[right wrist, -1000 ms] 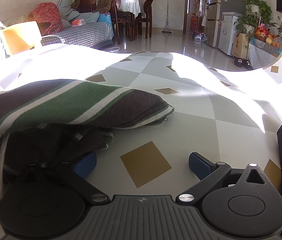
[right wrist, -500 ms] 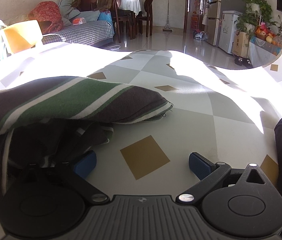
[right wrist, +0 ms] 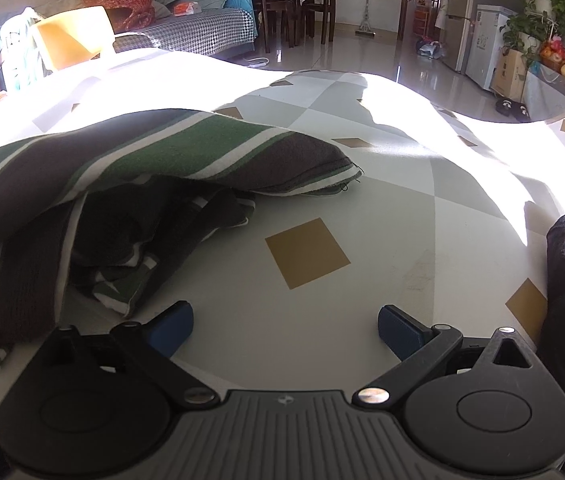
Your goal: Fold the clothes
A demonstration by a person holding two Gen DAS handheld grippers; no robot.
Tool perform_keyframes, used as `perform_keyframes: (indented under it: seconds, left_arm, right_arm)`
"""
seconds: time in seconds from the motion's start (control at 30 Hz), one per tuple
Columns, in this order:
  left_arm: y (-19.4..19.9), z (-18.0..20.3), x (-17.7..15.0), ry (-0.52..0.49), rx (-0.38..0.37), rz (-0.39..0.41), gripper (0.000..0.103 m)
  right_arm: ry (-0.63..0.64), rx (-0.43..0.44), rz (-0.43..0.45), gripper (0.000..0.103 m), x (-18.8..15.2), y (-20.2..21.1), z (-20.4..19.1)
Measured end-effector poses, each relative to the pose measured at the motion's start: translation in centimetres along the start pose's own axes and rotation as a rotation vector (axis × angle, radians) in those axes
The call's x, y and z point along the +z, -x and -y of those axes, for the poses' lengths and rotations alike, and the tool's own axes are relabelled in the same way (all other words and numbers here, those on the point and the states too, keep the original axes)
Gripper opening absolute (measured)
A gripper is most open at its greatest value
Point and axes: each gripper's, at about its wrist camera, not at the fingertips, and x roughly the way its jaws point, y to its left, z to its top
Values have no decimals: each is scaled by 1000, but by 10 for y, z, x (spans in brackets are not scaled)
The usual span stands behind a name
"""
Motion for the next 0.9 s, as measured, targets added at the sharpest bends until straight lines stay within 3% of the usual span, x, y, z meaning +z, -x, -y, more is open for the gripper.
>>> perform_keyframes:
  seconds: [0.47, 0.9]
  left_arm:
    - [2, -11, -8, 33, 23, -9, 103]
    - [16, -14, -16, 36, 22, 13, 103]
  right_arm:
    - [18, 15, -151, 99, -1, 14, -7]
    - [28, 26, -218, 99, -14, 30, -17]
